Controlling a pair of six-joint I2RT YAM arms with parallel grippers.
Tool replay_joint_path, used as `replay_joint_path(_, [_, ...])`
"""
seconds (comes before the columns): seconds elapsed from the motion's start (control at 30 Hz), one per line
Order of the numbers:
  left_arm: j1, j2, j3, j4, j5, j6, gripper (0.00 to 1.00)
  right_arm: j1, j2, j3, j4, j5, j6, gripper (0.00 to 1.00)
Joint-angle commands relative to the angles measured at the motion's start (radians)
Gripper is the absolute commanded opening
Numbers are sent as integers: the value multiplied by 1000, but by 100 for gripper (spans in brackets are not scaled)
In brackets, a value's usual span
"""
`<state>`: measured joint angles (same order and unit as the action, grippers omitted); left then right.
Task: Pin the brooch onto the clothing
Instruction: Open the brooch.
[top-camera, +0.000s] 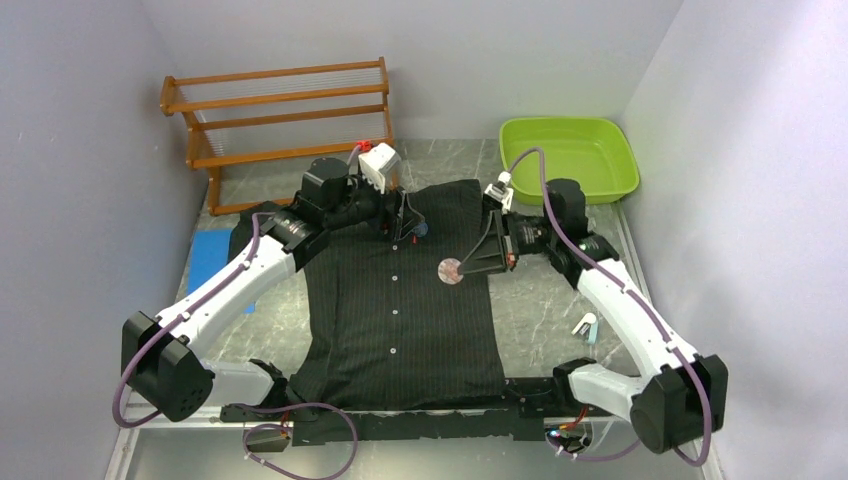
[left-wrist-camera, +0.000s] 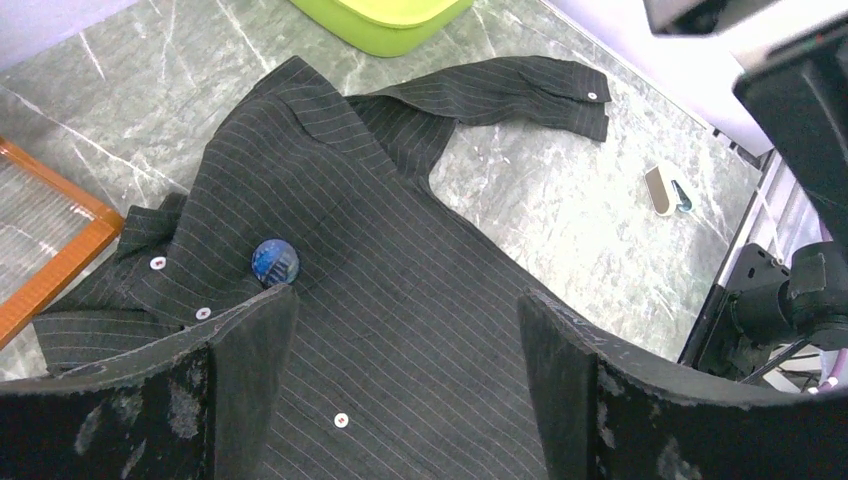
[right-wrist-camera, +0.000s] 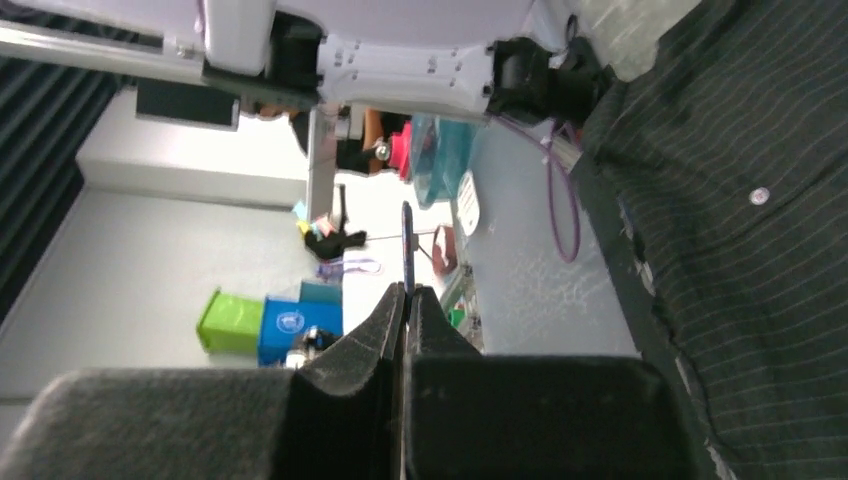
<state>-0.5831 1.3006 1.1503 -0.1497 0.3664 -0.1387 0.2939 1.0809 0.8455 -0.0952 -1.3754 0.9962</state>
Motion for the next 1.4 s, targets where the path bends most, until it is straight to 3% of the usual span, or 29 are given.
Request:
replay_joint_path(0.0, [-12, -14, 43, -4, -24, 27, 85, 11, 97, 182, -598, 263, -585, 0])
replay_joint_path(0.33, [-23, 6, 61, -22, -18, 7, 85, 12, 222, 210, -670, 605, -795, 0])
replay_joint_path(0.57, [-18, -1, 52, -141, 37, -244, 81, 14, 151, 218, -578, 577, -818, 0])
replay_joint_path(0.83, [-18, -132, -214, 187, 344, -589, 73, 90, 181, 226, -541, 448, -873, 0])
replay_joint_path(1.07, [-18, -156, -325, 310, 465, -665, 66, 178, 237, 288, -499, 405, -868, 0])
replay_joint_path(1.37, [-20, -150, -337, 164, 444, -575, 55, 207, 297, 377, -487, 392, -869, 0])
